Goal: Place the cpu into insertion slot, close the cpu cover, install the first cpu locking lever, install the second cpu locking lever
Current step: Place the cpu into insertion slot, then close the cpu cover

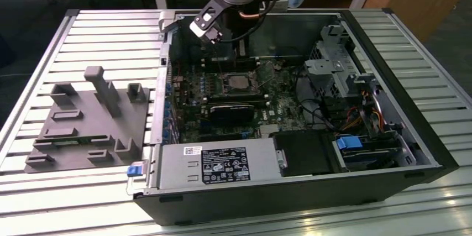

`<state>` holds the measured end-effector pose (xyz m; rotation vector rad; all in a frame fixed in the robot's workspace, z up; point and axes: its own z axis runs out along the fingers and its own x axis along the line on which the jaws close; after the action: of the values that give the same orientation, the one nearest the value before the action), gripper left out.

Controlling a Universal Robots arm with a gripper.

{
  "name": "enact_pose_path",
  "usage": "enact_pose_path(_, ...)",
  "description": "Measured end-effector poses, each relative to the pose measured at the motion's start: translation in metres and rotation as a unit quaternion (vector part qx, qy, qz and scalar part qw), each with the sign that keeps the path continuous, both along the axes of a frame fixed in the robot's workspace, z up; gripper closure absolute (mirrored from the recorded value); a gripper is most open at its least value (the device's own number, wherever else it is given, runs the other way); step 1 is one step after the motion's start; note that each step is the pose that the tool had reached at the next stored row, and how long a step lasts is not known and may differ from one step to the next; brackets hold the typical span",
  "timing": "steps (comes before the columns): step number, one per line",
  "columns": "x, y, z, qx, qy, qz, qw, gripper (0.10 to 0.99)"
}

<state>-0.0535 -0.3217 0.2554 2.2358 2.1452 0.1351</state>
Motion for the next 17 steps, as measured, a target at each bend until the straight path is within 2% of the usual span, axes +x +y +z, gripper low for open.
enact_pose_path(17, 0.0, 0.0, 0.0021, -0.0001, 0.0001, 0.0, 1.0, 0.98)
